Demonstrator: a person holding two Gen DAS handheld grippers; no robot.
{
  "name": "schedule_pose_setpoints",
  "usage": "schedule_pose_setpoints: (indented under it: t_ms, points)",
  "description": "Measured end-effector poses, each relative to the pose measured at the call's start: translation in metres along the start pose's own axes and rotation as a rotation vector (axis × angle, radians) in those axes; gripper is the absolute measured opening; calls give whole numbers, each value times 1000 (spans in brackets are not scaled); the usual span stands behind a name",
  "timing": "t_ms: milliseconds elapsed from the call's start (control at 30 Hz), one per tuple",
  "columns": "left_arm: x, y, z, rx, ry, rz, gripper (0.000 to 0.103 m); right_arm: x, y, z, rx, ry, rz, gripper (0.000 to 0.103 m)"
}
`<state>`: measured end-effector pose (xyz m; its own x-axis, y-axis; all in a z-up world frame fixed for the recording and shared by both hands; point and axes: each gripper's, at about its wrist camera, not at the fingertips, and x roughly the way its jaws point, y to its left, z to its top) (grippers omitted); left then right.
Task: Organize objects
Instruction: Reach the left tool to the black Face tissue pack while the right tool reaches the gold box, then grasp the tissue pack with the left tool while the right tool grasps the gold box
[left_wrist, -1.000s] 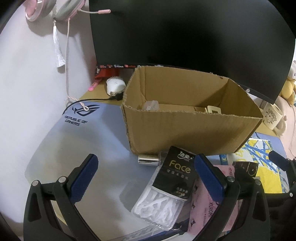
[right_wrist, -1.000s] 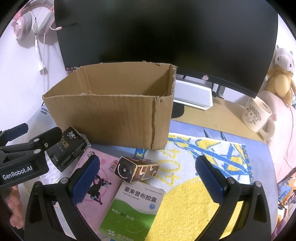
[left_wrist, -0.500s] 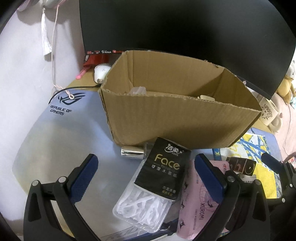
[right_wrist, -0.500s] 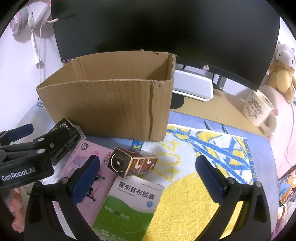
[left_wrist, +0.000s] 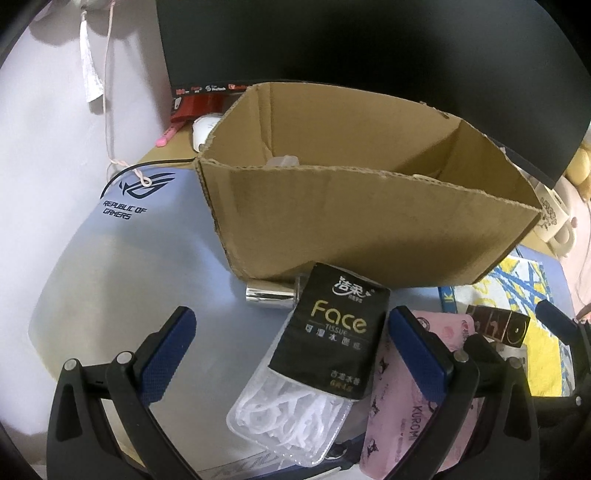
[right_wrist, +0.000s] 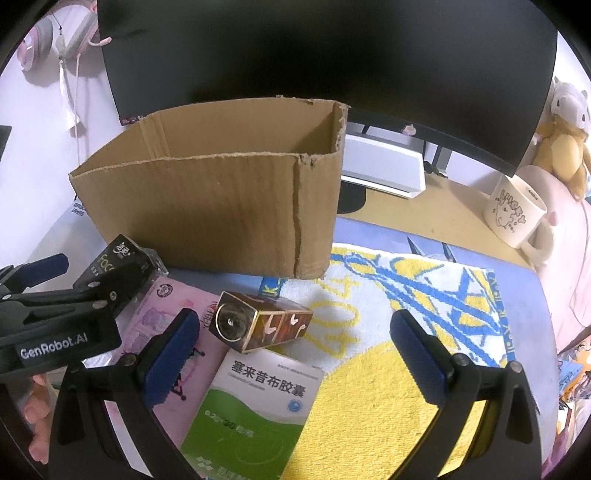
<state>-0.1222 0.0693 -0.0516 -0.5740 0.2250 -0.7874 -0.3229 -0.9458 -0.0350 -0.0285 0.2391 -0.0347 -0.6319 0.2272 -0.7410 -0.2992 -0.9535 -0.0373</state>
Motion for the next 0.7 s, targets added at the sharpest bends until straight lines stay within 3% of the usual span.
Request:
schedule_pose_setpoints:
  t_ms: [267, 533, 600, 633, 700]
  points:
    - [2, -4, 0, 19, 7, 30, 103, 4, -3, -1, 2, 21, 31, 103]
    - [6, 1, -1, -19, -9, 7, 100, 3, -8, -1, 23, 12, 40, 103]
    - [5, 0, -2, -1, -14, -11, 79, 0, -10, 1, 38, -4, 39, 95]
    - [5, 0, -2, 1, -10, -37, 73, -1, -11, 1, 49, -3, 56, 89]
    - [5, -2, -3, 1, -6, -97, 52, 0, -13, 1, 69, 2, 96, 81]
